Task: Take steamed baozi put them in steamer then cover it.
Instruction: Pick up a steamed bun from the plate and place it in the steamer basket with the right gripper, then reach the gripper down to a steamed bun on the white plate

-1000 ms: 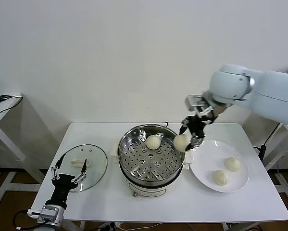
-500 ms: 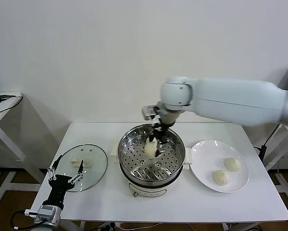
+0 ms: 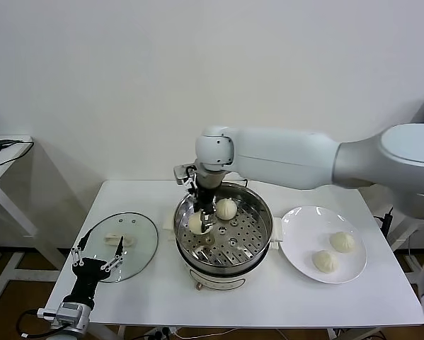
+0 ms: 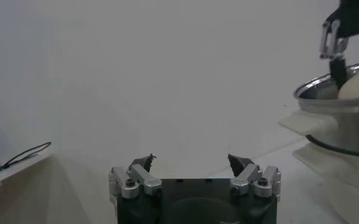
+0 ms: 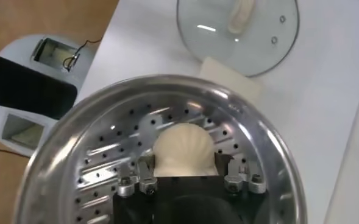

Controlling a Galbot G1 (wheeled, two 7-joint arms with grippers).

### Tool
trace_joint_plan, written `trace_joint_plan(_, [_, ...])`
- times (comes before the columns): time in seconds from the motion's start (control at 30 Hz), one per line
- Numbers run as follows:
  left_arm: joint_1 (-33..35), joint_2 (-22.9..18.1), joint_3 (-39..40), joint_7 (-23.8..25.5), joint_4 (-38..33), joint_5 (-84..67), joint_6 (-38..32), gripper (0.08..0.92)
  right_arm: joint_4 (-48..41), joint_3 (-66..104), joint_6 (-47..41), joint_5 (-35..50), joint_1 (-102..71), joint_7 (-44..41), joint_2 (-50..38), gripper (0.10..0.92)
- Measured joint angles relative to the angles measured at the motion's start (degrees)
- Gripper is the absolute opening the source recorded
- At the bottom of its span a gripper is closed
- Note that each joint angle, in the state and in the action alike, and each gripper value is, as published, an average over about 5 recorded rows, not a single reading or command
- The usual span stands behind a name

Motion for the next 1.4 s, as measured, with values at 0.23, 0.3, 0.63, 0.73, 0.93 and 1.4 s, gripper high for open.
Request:
trace_joint_plan(0.23, [-0.01,0.00,0.05,-0.03,0.16,0.00,0.00,0.823,-2.06,0.56,0.16,-1.37,-1.36,-0.44,1.30,0.800])
trace_joint_plan(0.3, [0.04,-0.01,0.13,-0.06,0.16,0.01,0.02,0.823,-2.10,0.70,0.16,-1.51,-1.37,-0.55,1.23,0.815])
trace_joint_plan(0.63, [0.86,-0.17,0.65,-0.46,-0.79,0.39,0.12,0.823,3.85,0.20,0.78,-0.18,3.52,-2.12,-6.13,0.823])
trace_joint_plan(0.73, [1.21,-0.24,0.86,-0.58,-1.22,0.66,0.10,0.823,7.22,-0.19,1.35,-0.18,6.04,-3.06,-11.13,0.823])
trace_joint_plan(0.93, [1.85,-0.36,0.80,-0.76,-1.88,1.00,0.03,0.823,13.51,-0.15,3.51,-2.78,8.63,-5.75,-23.72,0.823])
trace_joint_plan(1.4, [1.97,-1.05,1.93,-1.18,-1.96,1.98,0.03,0.823,15.85,16.81,13.05,-22.44,-11.01,-12.85,-47.65,0.823])
